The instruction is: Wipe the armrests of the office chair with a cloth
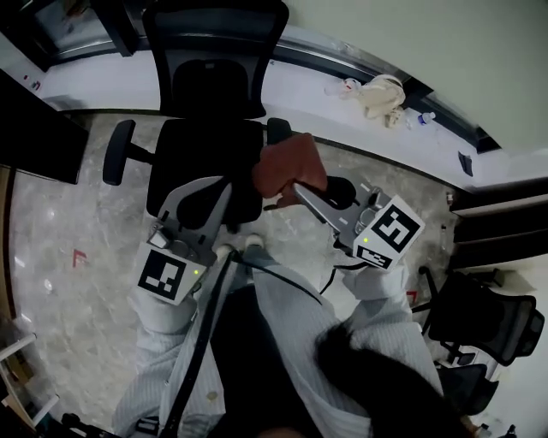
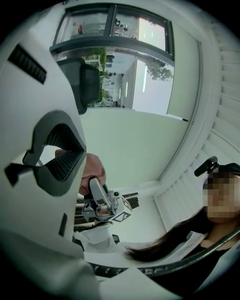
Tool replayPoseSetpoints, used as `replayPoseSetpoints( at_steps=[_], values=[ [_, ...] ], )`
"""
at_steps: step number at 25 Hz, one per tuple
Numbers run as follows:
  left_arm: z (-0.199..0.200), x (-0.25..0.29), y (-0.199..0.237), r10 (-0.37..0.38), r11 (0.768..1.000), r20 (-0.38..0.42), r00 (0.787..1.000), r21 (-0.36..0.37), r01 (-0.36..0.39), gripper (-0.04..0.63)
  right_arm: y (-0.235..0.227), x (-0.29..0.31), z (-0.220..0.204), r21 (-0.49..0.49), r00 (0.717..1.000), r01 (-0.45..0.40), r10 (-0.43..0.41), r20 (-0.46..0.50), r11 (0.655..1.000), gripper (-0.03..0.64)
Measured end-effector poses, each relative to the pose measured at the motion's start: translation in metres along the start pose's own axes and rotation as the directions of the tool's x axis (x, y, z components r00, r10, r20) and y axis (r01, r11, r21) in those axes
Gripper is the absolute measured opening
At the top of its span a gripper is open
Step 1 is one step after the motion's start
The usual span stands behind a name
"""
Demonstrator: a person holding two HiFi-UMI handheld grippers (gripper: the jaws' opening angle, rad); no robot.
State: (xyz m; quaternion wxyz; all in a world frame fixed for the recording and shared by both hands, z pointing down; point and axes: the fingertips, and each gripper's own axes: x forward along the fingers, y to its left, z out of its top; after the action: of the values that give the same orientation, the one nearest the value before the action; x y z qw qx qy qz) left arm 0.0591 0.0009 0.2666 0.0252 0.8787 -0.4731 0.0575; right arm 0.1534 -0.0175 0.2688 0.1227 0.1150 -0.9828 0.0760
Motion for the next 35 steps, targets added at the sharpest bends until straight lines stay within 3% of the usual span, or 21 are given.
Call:
replayPoseSetpoints(
  at_steps=[3,5,7,10,14,15,18,21,23,24,27,31,33,35],
  values=[
    [0.009,0.001,-0.022,-0.142,0.990,-0.019,0.990,-0.018,0.142,0.006,0.027,-0.008,0.007,-0.084,0.987,-0.155,0.151,-0.060,0.984,0.038],
    [0.011,0.001,-0.034,-0.252,0.968,-0.047,0.967,-0.028,0.251,0.016,0.045,-0.013,0.012,-0.097,0.960,-0.270,0.260,-0.103,0.958,0.038],
    [0.011,0.000,-0.044,-0.345,0.938,-0.070,0.936,-0.055,0.341,0.118,0.062,-0.018,0.013,-0.116,0.916,-0.386,0.365,-0.168,0.915,0.038],
    [0.013,-0.002,-0.057,-0.455,0.887,-0.062,0.889,-0.118,0.446,0.219,0.086,-0.027,0.013,-0.156,0.817,-0.556,0.502,-0.284,0.816,0.037],
    [0.015,-0.004,-0.085,-0.629,0.764,-0.024,0.777,-0.204,0.612,0.295,0.104,-0.038,0.004,-0.142,0.658,-0.711,0.579,-0.482,0.689,0.037],
    [0.015,-0.003,-0.090,-0.655,0.742,-0.027,0.755,-0.213,0.636,0.301,0.106,-0.040,0.001,-0.127,0.616,-0.738,0.583,-0.530,0.663,0.037],
    [0.014,0.003,-0.097,-0.692,0.713,-0.055,0.720,-0.207,0.670,0.316,0.114,-0.046,-0.009,-0.090,0.497,-0.803,0.580,-0.646,0.588,0.037],
    [0.015,-0.001,-0.112,-0.739,0.672,-0.085,0.669,-0.181,0.719,0.316,0.123,-0.046,-0.015,-0.081,0.430,-0.843,0.576,-0.695,0.531,0.037],
    [0.014,-0.004,-0.126,-0.767,0.641,-0.121,0.630,-0.159,0.751,0.316,0.127,-0.045,-0.016,-0.078,0.414,-0.855,0.582,-0.700,0.513,0.037],
    [0.012,-0.005,-0.131,-0.774,0.633,-0.128,0.620,-0.145,0.760,0.316,0.127,-0.045,-0.017,-0.079,0.414,-0.856,0.584,-0.698,0.512,0.037],
    [0.008,-0.005,-0.136,-0.771,0.636,-0.127,0.624,-0.121,0.762,0.291,0.124,-0.042,-0.019,-0.089,0.438,-0.845,0.588,-0.680,0.527,0.038],
    [0.005,-0.006,-0.135,-0.731,0.682,-0.114,0.673,-0.101,0.724,0.076,0.110,-0.038,-0.017,-0.106,0.492,-0.812,0.576,-0.653,0.574,0.038],
    [0.006,-0.005,-0.130,-0.706,0.708,-0.104,0.700,-0.136,0.693,0.061,0.106,-0.033,-0.016,-0.108,0.523,-0.792,0.577,-0.627,0.601,0.040],
    [0.006,-0.002,-0.118,-0.657,0.753,-0.108,0.747,-0.150,0.641,0.055,0.100,-0.023,-0.014,-0.128,0.577,-0.757,0.564,-0.591,0.641,0.043]
  ],
)
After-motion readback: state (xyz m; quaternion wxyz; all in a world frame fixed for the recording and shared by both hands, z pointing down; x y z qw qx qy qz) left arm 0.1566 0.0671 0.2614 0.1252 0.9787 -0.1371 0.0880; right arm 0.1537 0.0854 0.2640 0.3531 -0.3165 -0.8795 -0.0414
